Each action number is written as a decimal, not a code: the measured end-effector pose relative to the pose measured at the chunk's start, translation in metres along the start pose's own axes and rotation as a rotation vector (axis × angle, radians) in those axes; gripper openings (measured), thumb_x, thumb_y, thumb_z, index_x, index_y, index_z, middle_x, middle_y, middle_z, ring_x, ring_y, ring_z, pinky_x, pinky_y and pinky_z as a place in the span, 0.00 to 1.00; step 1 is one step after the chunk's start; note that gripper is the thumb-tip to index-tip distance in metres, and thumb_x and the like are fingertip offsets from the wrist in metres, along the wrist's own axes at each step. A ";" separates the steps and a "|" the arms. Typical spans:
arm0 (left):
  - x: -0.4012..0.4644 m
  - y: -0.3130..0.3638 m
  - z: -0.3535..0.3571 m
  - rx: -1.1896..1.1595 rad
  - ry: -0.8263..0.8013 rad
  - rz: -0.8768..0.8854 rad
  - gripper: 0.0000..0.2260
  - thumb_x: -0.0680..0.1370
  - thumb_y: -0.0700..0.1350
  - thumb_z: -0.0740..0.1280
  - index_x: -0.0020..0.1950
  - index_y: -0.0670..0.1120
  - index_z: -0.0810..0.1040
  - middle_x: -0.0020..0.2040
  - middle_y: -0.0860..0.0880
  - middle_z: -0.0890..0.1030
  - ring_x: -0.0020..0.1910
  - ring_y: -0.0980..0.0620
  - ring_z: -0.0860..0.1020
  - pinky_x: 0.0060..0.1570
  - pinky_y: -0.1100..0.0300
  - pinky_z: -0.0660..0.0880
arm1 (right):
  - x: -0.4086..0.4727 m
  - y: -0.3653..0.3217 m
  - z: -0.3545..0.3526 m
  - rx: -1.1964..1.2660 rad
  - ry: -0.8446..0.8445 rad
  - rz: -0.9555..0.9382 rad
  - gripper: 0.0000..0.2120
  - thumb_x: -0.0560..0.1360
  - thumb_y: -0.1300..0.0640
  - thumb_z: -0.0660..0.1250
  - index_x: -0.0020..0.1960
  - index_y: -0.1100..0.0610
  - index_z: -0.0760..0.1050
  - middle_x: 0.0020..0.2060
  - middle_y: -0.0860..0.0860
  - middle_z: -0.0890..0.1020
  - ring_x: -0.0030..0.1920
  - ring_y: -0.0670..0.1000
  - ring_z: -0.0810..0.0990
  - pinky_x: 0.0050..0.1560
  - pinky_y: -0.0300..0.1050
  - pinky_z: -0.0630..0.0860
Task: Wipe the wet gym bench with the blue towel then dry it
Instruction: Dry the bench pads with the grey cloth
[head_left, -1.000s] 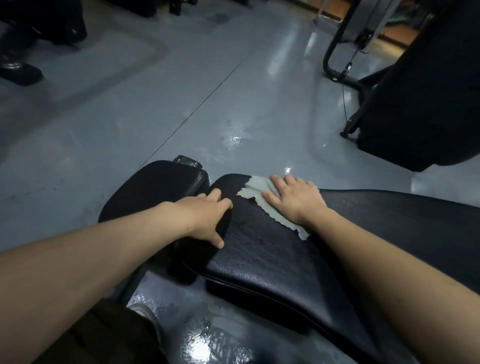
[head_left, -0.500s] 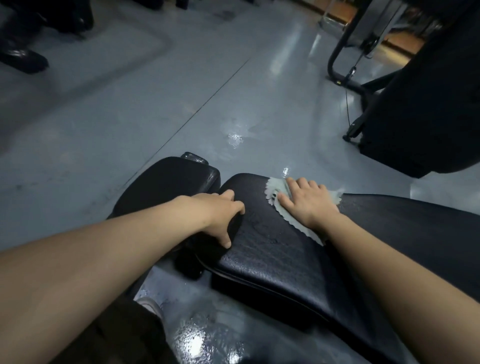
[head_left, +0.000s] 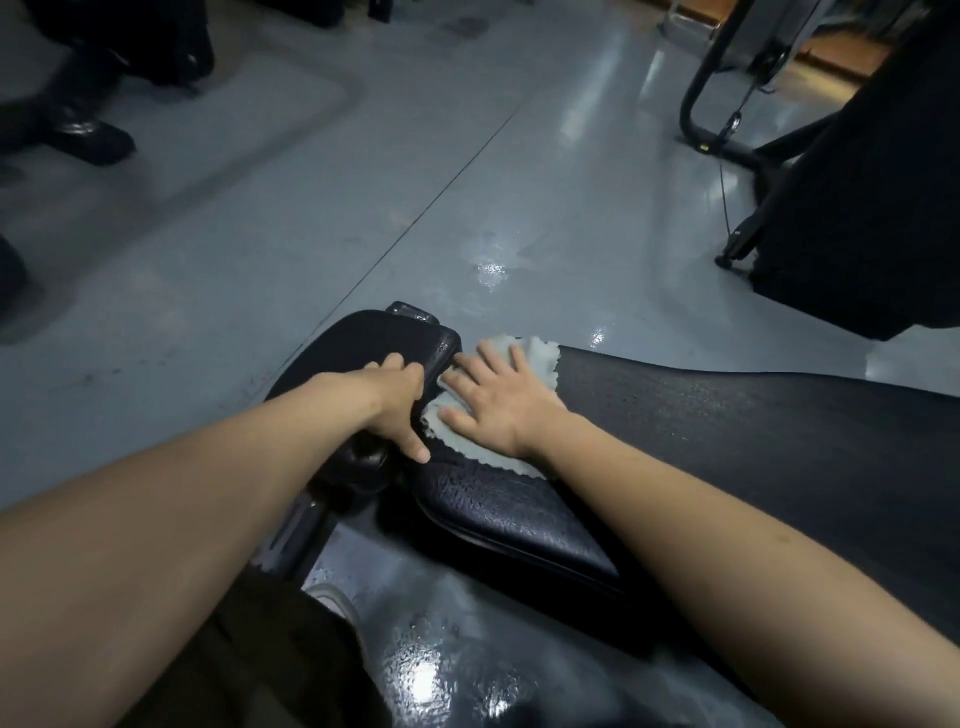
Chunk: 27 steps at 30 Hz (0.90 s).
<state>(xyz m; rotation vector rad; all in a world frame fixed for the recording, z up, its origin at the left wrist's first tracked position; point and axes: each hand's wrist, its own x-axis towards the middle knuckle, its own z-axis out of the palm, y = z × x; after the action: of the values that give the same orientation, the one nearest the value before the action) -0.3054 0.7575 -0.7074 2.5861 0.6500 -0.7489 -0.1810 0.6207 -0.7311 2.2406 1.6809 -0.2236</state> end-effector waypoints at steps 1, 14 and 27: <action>-0.001 -0.001 0.001 0.002 0.006 -0.005 0.34 0.63 0.61 0.80 0.60 0.51 0.66 0.56 0.51 0.63 0.63 0.45 0.68 0.63 0.43 0.72 | -0.011 -0.007 0.000 0.017 -0.006 -0.025 0.40 0.75 0.32 0.34 0.81 0.49 0.52 0.81 0.53 0.52 0.81 0.58 0.45 0.76 0.68 0.42; -0.040 0.013 0.011 0.039 0.021 -0.060 0.42 0.67 0.50 0.81 0.75 0.53 0.61 0.69 0.47 0.62 0.69 0.42 0.66 0.65 0.42 0.72 | -0.184 0.006 0.025 0.011 0.075 -0.059 0.40 0.76 0.29 0.50 0.82 0.48 0.47 0.82 0.51 0.47 0.81 0.57 0.43 0.78 0.65 0.41; -0.038 0.002 0.014 0.093 0.037 -0.149 0.44 0.68 0.44 0.80 0.76 0.53 0.57 0.69 0.44 0.61 0.68 0.39 0.67 0.60 0.43 0.75 | -0.097 -0.061 0.021 -0.045 0.019 0.000 0.40 0.78 0.33 0.52 0.82 0.51 0.42 0.81 0.57 0.43 0.80 0.63 0.42 0.75 0.72 0.44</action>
<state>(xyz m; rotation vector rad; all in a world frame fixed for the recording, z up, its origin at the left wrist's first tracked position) -0.3382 0.7374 -0.6960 2.6632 0.8460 -0.7967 -0.2657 0.5406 -0.7302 2.2164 1.6791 -0.1627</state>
